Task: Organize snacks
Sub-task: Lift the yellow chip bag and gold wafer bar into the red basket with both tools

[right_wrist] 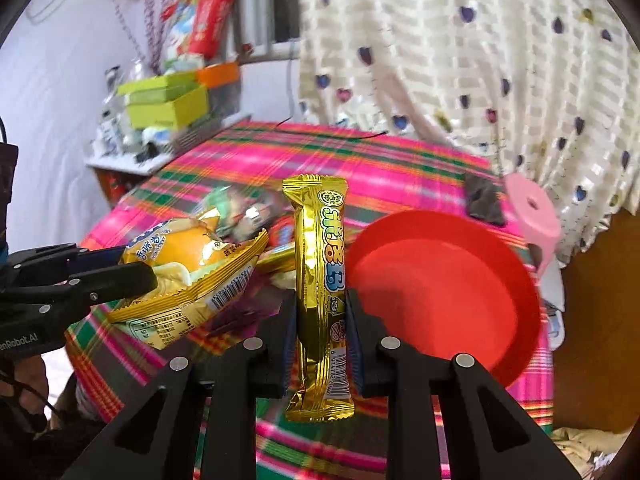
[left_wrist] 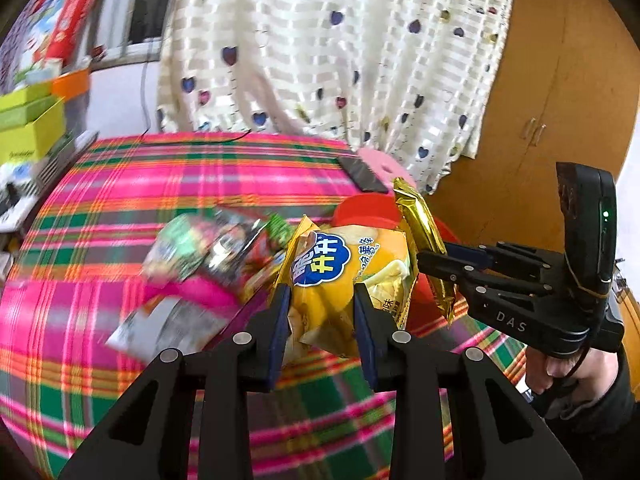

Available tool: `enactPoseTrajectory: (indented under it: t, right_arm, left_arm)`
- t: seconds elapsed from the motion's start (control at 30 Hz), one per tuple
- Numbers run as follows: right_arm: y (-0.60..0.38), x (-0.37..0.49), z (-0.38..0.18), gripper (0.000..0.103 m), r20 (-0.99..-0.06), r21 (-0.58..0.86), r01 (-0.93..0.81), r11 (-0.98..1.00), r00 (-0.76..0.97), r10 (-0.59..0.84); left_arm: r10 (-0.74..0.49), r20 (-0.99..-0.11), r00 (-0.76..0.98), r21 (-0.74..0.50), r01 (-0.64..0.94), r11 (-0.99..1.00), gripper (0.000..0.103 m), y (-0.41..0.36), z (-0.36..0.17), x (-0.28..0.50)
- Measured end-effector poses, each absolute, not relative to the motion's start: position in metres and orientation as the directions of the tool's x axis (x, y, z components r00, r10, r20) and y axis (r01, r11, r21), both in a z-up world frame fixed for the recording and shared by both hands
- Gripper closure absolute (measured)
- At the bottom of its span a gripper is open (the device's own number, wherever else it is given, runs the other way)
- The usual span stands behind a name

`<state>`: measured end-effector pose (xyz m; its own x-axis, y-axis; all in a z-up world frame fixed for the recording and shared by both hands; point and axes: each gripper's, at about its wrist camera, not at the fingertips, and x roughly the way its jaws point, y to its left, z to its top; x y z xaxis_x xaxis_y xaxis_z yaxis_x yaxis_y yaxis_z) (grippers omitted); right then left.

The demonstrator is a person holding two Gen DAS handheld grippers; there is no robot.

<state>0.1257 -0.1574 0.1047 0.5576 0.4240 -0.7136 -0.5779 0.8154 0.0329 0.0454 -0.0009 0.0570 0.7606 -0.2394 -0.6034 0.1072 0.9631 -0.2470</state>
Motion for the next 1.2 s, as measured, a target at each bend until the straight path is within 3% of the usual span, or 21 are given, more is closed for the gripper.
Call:
enactPoseTrajectory:
  t: [0.57, 1.2]
  right_arm:
    - [-0.233, 0.211, 0.055, 0.082, -0.807, 0.114, -0.348, 0.931, 0.514, 0.291]
    - [-0.259, 0.213, 0.048, 0.078, -0.818, 0.121, -0.277, 0.953, 0.517, 0.254]
  left_arm:
    - [-0.289, -0.687, 0.667, -0.214, 0.195, 0.957, 0.071, -0.073, 0.037, 0.157]
    - [-0.306, -0.741, 0.598, -0.212, 0.224, 0.951, 0.068, -0.101, 0.013, 0.179]
